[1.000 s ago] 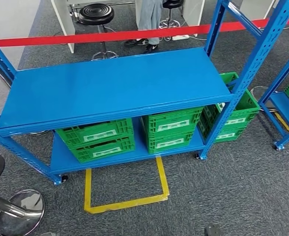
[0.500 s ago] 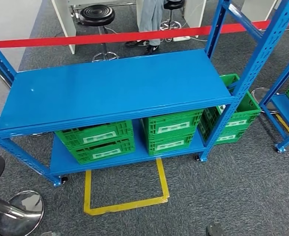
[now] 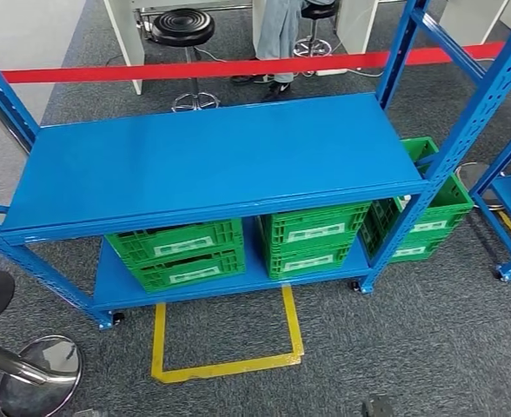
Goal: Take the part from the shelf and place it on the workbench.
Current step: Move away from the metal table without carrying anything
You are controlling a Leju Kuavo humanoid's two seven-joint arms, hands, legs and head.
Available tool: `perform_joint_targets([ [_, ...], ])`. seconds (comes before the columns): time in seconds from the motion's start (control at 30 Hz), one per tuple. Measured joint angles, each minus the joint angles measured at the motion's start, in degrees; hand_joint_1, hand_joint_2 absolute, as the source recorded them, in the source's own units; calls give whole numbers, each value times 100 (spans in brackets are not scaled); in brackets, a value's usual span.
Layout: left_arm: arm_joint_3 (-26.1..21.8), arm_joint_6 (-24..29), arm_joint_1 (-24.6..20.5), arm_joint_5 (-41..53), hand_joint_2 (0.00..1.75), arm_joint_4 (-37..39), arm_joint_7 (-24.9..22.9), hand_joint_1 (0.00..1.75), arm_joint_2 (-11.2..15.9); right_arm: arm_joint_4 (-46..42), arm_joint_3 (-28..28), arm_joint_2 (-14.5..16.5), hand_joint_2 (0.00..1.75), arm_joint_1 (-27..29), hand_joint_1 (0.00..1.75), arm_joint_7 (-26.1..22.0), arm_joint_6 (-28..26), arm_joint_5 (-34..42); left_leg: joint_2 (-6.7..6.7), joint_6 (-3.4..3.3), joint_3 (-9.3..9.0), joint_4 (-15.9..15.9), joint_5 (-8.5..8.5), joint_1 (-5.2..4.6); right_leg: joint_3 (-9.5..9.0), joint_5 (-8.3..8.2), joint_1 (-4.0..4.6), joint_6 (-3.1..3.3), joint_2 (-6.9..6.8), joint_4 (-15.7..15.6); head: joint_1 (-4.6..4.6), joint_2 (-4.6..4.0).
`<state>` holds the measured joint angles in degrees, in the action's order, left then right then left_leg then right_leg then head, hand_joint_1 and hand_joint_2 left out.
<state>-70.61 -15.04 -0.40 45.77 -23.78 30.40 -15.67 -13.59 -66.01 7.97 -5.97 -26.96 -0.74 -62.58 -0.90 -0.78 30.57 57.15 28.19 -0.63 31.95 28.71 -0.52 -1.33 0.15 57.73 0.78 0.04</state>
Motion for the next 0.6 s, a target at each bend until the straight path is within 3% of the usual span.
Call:
perform_joint_targets([
  [0.07,-9,-17,3,21,0,-21,-3,0,-8,2,6,-5,0,10,0,6,-1,13,2,48,-1,26,31,15,-18,0,-1,70,-3,-6,7,0],
  [0.13,-15,-36,1,46,0,-46,-9,0,-21,2,11,-10,0,9,0,9,-3,33,18,111,114,308,209,31,-49,9,-16,138,-16,-23,25,0],
  [0.23,-27,-72,2,83,0,-79,-17,0,-38,2,18,-17,0,6,0,16,-4,50,35,177,667,1394,660,63,-100,57,-8,202,-46,-24,37,0],
  [0.27,-33,-85,9,97,0,-91,-20,0,-44,2,19,-21,0,9,0,19,-4,55,37,181,814,1641,696,68,-122,75,-3,209,-52,-24,37,0],
  [0.3,-40,-97,18,110,0,-105,-24,0,-51,2,20,-24,0,11,0,21,-4,60,37,175,867,1682,613,70,-149,96,1,209,-53,-23,38,0],
  [0.33,-46,-109,26,120,0,-124,-27,0,-59,2,21,-25,0,14,0,21,-4,63,37,157,812,1501,425,68,-183,118,3,204,-52,-23,38,0],
  [0.4,-62,-127,29,129,0,-170,-33,0,-71,7,33,-25,0,15,0,16,1,64,73,92,512,772,-28,45,-242,166,4,188,-55,-29,37,0],
  [0.43,-74,-132,25,133,0,-195,-34,0,-77,14,44,-25,0,10,0,12,3,64,105,55,373,441,-154,23,-262,191,11,168,-58,-29,38,0],
  [0.47,-86,-135,20,135,0,-215,-39,0,-83,21,54,-24,0,6,0,8,6,63,135,22,290,230,-200,3,-265,207,17,143,-68,-31,37,0],
  [0.6,-124,-153,42,132,0,-289,-50,0,-115,36,72,-25,0,7,0,-1,14,57,103,-70,224,35,-172,14,-253,277,30,22,-118,-27,34,1],
])
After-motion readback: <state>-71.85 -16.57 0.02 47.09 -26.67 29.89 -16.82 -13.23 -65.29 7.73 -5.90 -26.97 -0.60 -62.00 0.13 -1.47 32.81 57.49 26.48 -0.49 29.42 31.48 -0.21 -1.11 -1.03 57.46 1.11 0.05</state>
